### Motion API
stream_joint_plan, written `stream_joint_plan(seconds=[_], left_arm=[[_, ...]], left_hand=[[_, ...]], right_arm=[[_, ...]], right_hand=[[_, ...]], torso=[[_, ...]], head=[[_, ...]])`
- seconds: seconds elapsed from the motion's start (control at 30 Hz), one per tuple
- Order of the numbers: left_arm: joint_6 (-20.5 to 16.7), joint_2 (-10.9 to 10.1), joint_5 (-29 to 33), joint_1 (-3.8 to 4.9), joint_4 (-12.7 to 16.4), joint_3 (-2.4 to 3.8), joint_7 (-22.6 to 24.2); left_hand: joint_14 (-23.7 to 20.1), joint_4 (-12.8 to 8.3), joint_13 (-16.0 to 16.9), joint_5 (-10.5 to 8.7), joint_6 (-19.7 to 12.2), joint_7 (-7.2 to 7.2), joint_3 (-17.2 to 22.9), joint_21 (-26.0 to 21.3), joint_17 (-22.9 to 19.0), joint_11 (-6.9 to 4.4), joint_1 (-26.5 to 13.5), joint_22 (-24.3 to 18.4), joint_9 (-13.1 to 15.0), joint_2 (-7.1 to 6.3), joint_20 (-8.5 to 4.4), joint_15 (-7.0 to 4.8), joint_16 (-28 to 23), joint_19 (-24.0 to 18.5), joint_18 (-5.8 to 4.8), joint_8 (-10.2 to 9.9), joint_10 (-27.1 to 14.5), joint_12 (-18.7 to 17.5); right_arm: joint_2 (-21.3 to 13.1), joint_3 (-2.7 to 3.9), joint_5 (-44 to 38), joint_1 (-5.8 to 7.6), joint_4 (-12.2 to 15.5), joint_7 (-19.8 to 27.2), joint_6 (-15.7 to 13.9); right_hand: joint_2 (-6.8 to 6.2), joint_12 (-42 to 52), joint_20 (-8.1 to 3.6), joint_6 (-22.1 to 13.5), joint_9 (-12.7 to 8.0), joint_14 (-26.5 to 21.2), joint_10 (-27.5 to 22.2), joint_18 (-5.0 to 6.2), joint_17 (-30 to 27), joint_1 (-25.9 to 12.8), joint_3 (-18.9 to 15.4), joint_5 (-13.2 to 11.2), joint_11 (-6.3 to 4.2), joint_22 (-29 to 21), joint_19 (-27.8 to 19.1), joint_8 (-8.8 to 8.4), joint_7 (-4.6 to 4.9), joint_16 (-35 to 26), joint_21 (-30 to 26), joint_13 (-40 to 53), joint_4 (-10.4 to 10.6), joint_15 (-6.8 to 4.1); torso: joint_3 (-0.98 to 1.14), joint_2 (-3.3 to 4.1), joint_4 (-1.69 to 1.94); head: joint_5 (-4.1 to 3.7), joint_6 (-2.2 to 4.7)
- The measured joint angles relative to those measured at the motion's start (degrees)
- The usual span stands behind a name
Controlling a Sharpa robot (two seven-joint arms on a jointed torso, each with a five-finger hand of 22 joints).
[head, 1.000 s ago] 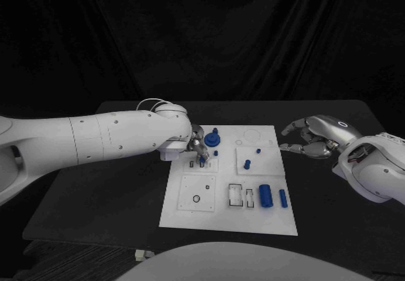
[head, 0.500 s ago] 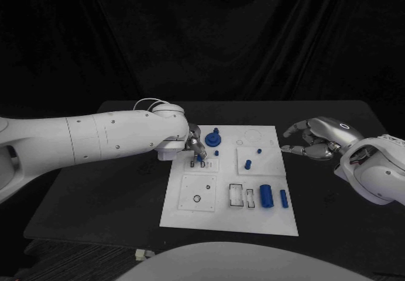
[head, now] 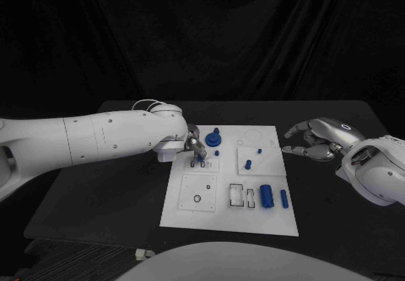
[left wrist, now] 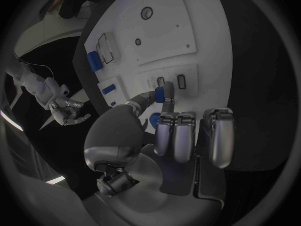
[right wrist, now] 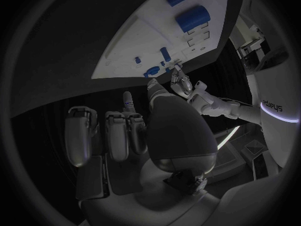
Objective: Assemble the parts on the task board
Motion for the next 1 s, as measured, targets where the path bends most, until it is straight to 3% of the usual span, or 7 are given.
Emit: stream_joint_plan(seconds=[1.0], left_arm=[[-0.96,-0.09,0.59,-0.23,-0.08,-0.02,-0.24]], left_hand=[[0.0,-0.3,0.0,-0.45,0.3,0.08,1.24,0.0,-0.01,0.09,-1.27,-0.01,0.15,-0.38,0.03,0.01,0.0,-0.03,0.0,-0.45,0.08,0.0]], right_arm=[[0.02,0.02,0.0,-0.45,-0.26,-0.13,0.21]], right_hand=[[0.0,0.0,0.0,0.0,-0.08,0.0,0.0,0.0,0.0,0.0,0.0,0.0,0.0,-0.02,0.0,0.0,0.0,0.0,0.0,-0.02,0.0,0.0]], torso=[[0.02,-0.07,-0.07]], head=[[0.42,0.0]])
